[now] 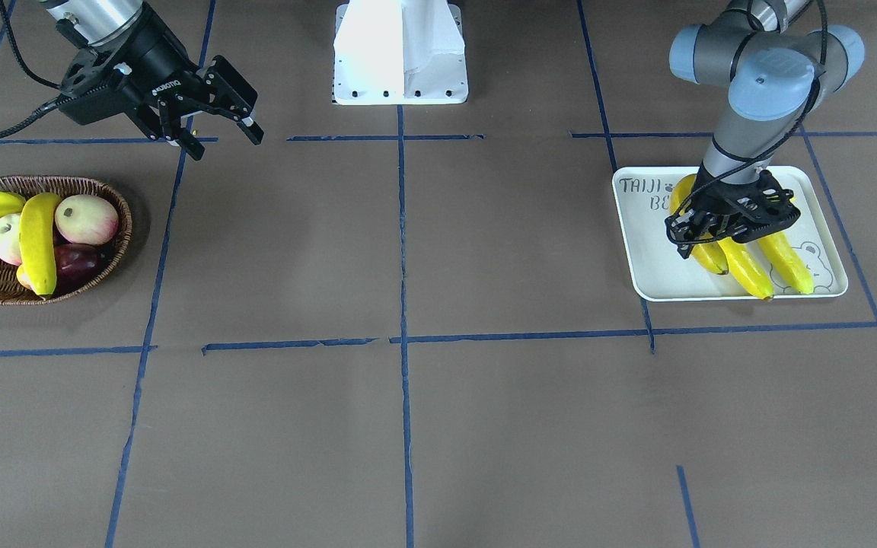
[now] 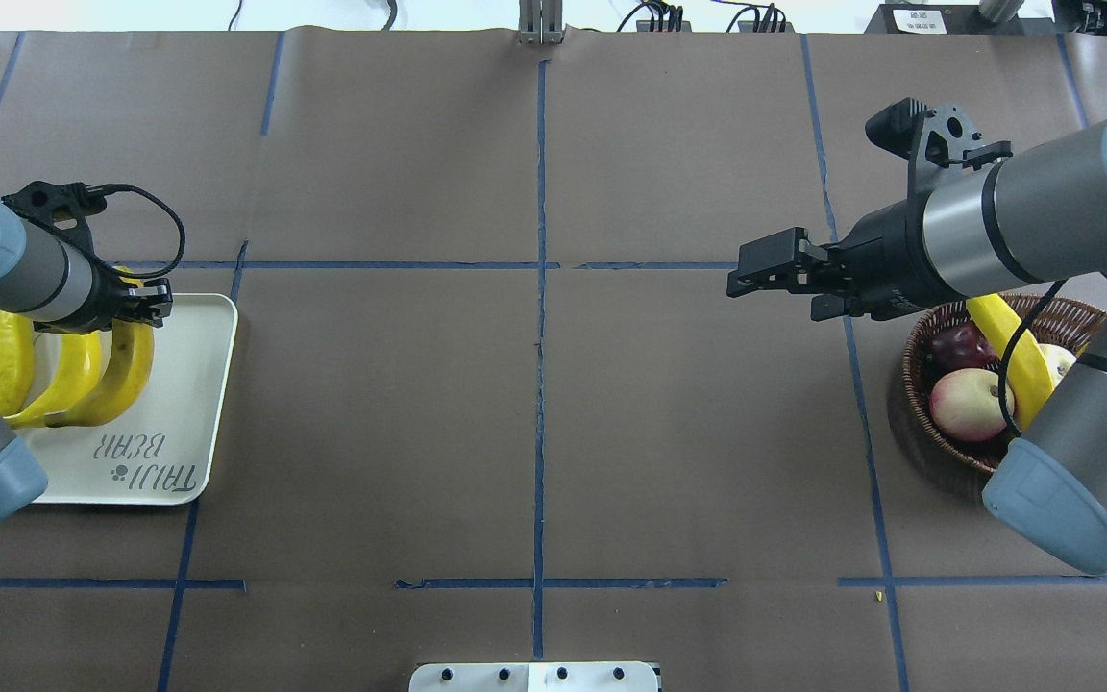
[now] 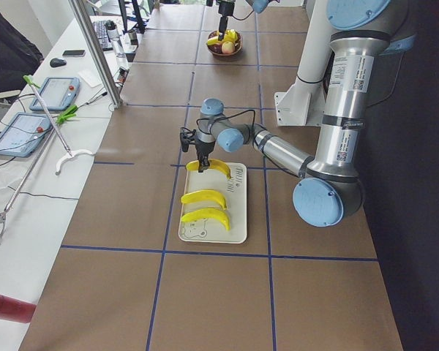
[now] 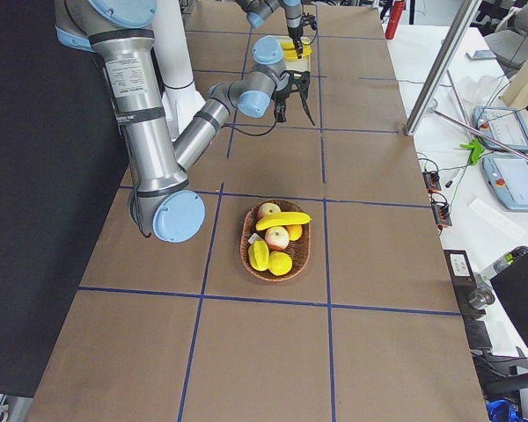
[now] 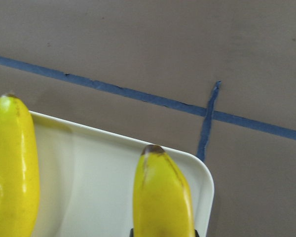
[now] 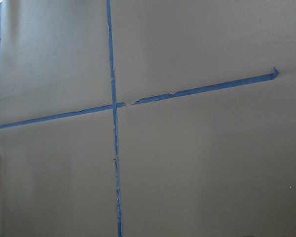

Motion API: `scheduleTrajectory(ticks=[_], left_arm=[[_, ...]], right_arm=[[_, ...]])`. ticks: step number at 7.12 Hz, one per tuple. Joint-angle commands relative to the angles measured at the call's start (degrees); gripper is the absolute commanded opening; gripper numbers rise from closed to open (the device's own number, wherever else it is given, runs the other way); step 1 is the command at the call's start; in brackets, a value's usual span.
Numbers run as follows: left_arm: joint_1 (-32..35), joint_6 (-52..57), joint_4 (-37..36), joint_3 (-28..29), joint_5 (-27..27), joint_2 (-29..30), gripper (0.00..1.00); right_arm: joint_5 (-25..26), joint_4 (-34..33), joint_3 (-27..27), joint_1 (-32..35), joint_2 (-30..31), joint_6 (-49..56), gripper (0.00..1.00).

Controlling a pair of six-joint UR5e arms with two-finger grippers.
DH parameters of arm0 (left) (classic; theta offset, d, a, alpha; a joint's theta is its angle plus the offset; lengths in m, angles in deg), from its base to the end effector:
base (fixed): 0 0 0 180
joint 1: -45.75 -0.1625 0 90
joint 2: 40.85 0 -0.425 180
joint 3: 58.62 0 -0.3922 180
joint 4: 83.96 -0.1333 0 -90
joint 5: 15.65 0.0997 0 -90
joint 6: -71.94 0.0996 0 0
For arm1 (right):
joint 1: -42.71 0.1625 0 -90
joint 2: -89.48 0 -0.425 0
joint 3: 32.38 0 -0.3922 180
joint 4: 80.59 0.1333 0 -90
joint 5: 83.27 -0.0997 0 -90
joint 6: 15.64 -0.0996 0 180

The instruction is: Transfer all bananas from basket to plate

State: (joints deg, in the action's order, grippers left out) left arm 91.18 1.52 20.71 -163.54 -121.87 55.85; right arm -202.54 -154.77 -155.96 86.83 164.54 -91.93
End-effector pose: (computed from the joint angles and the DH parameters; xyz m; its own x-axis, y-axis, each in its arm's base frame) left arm 0.3116 -0.4667 0.4582 0.7233 -0.2757 -0.6331 0.3456 0.9383 -0.0138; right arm -0.2935 -0.4024 0.2271 0.3710 0.0717 0.9259 -0.2089 0.9779 0.0079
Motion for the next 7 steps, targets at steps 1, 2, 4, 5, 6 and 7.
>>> scheduleTrajectory(ticks=[1,2,4,5,6,7], left_arm=[[-0.1,10.6,1.0,6.3,5.6,-1.8,0.10],[-0.2,12.2,1.1,6.5,5.9,-1.9,0.10],[0.1,12.7,1.1,6.5,5.9,-1.9,0.10],[0.2,12.7,1.1,6.4,5.9,-1.8,0.11],[0.2,12.6,1.2,6.2,5.9,-1.8,0.13],[0.2,12.7,1.2,6.2,5.8,-1.7,0.78]], right_arm=[[-2.0,1.0,0.0,3.6,4.2,6.4,1.00],[-3.2,1.0,-0.1,4.2,4.2,6.5,1.00],[-3.6,1.0,0.0,4.6,4.3,6.6,1.00],[-3.6,1.0,0.0,4.7,4.2,6.5,1.00],[-3.6,1.0,0.0,4.7,4.2,6.6,1.00],[-3.7,1.0,0.0,4.8,4.2,6.6,1.00]])
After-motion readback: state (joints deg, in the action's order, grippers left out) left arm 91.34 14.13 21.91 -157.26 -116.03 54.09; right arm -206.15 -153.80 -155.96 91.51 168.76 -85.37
